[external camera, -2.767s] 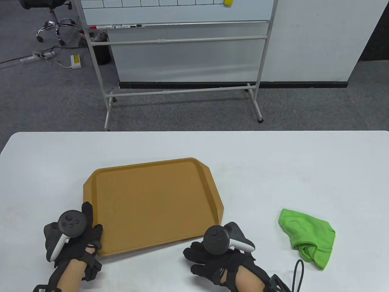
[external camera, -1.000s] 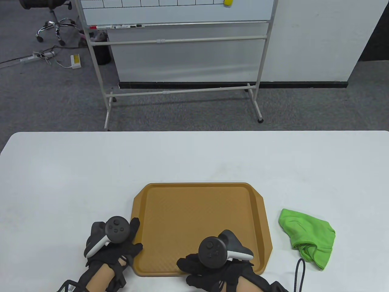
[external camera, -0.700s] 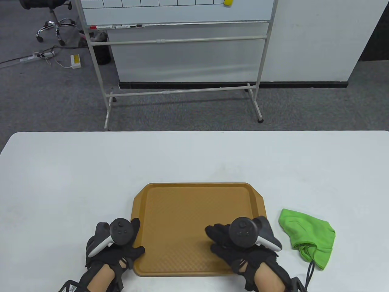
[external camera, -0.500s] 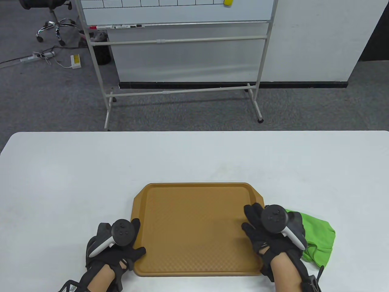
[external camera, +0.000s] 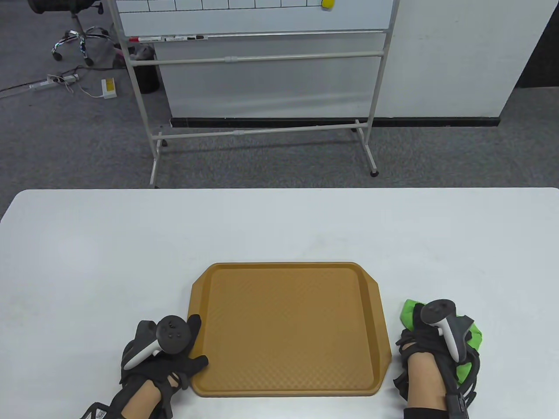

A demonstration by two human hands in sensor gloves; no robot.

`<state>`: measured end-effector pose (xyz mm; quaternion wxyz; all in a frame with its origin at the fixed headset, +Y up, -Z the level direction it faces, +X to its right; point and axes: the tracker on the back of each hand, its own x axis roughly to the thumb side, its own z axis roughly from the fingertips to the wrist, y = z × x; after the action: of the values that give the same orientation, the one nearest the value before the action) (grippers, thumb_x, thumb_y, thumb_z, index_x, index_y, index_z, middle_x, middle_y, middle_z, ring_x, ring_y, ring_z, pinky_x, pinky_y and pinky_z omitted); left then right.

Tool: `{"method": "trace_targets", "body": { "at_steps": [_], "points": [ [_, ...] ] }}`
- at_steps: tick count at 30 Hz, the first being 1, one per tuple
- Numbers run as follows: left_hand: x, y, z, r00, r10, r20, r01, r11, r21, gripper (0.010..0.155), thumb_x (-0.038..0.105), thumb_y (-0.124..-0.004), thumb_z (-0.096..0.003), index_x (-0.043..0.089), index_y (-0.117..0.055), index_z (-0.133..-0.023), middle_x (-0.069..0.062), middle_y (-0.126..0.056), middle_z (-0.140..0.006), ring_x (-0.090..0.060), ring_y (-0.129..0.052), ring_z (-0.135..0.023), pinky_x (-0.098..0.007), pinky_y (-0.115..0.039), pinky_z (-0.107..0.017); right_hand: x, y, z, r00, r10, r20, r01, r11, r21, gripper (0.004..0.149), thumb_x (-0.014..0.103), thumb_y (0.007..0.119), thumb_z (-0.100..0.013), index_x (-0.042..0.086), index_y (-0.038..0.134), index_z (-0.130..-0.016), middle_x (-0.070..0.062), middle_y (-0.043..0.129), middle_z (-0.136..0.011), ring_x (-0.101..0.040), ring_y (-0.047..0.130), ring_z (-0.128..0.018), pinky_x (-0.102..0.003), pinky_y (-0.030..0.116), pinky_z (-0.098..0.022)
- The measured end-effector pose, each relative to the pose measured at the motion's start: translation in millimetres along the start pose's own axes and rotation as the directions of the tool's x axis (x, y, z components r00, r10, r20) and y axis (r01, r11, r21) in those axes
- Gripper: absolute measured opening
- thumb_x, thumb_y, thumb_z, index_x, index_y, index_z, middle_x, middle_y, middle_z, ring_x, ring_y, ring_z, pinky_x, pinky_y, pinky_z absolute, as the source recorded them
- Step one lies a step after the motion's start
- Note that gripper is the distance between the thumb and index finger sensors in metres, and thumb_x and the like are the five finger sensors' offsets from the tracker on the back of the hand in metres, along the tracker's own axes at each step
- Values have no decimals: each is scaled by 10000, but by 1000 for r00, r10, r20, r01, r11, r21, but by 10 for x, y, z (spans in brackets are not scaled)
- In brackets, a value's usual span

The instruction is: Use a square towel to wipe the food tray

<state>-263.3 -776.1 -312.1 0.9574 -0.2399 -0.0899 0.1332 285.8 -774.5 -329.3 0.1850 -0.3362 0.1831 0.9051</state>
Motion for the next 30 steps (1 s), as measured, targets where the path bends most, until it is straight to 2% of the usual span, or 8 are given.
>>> {"method": "trace_targets", "body": {
  "at_steps": [6,10,14,19,22,23,26,30],
  "points": [
    [1,-3,4,1000,0,3,0,1000,-4,898,566,-717,-517,237,-112,-1093,-180,-277,-1145,-223,-631,-855,-473,-582,-631,51,-4,-4,995,93,19,-93,995,-21,701,430,752,-498,510,338,-1058,-91,178,-1190,-494,188,-1041,-714,319,-693],
    [1,-3,5,1000,0,2,0,1000,-5,897,567,-716,-517,238,-110,-1092,-180,-276,-1144,-224,-630,-855,-475,-581,-631,113,-21,-3,985,173,23,-171,983,-65,730,376,788,-487,482,379,-1082,-100,268,-1183,-497,362,-981,-649,474,-670],
    [2,-2,6,1000,1,2,-1,1000,-6,897,568,-714,-518,237,-110,-1092,-183,-275,-1144,-227,-629,-855,-477,-580,-632,166,-82,9,986,168,16,-163,969,-184,716,313,859,-440,401,571,-1090,-108,552,-1098,-421,745,-723,-511,749,-480],
    [-27,20,9,999,38,21,-37,999,-7,883,556,-718,-517,231,-139,-1100,-198,-293,-1145,-239,-642,-856,-483,-586,-629,120,-174,58,997,22,67,-6,973,-232,589,258,879,-429,341,785,-1005,-61,764,-998,-404,890,-548,-459,837,-336],
    [-39,28,10,998,52,28,-52,999,-10,868,550,-709,-522,226,-151,-1103,-196,-299,-1147,-245,-645,-858,-487,-587,-629,103,-279,245,978,-149,148,181,956,-233,575,248,890,-422,322,808,-986,-87,823,-962,-401,924,-496,-451,851,-290],
    [-41,29,10,998,53,30,-53,999,-10,862,549,-704,-522,227,-155,-1104,-195,-300,-1148,-246,-647,-856,-487,-588,-629,124,-306,313,973,-152,173,191,953,-236,574,246,886,-424,332,804,-986,-94,817,-966,-403,924,-493,-452,850,-289],
    [-43,30,10,997,61,36,-61,998,-9,850,544,-693,-526,226,-161,-1106,-197,-304,-1148,-248,-650,-856,-488,-588,-628,343,-349,655,952,-63,300,152,946,-285,587,248,869,-432,367,756,-996,-77,784,-1012,-399,926,-501,-449,853,-297],
    [-66,35,7,996,74,51,-73,997,-14,842,542,-687,-528,224,-167,-1109,-195,-306,-1150,-248,-652,-856,-486,-588,-627,964,-121,1047,881,73,468,82,950,-302,586,252,869,-435,400,739,-987,-50,795,-1032,-390,943,-493,-448,863,-291]
  ]
}}
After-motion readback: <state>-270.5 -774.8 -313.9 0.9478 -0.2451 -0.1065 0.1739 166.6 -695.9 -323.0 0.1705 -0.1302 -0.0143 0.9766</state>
